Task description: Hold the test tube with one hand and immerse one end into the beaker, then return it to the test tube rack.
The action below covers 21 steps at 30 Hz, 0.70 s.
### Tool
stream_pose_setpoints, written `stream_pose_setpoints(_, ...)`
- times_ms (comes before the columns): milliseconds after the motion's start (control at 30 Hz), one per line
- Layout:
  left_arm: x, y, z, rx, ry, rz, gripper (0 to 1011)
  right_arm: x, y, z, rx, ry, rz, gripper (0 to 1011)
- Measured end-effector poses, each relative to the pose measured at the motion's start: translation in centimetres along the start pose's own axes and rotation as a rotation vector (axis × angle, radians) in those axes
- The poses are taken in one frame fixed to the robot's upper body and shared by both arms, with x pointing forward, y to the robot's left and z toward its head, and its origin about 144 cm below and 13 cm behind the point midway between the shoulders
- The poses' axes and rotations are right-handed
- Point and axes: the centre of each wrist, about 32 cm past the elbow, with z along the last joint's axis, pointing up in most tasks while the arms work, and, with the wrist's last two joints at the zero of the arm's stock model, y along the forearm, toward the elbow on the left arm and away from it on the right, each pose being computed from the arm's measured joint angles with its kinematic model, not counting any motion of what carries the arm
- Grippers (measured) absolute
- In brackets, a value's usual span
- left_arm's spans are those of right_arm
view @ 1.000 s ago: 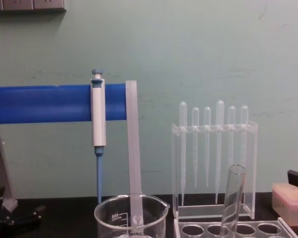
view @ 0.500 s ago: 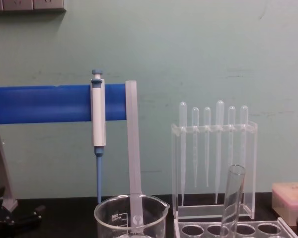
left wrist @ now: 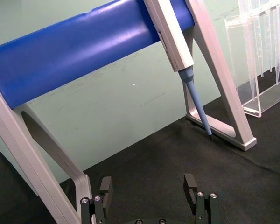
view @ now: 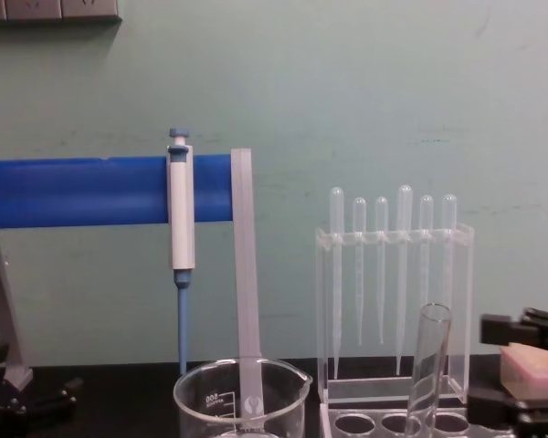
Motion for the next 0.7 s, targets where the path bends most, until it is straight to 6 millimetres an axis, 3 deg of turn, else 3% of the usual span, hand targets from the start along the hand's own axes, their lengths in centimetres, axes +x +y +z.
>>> stream_pose_setpoints(400, 0.0, 0.0, 0.0, 0.0, 0.0, 0.0, 1000, 0.7, 3.1, -0.3, 0.053, 0.0, 0.049, 1002)
stream_pose_setpoints(700, 0.0, 0.0, 0.0, 0.0, 0.0, 0.0, 1000, 1.2, 4.2, -0.4, 0.033, 0.015, 0.059, 1002)
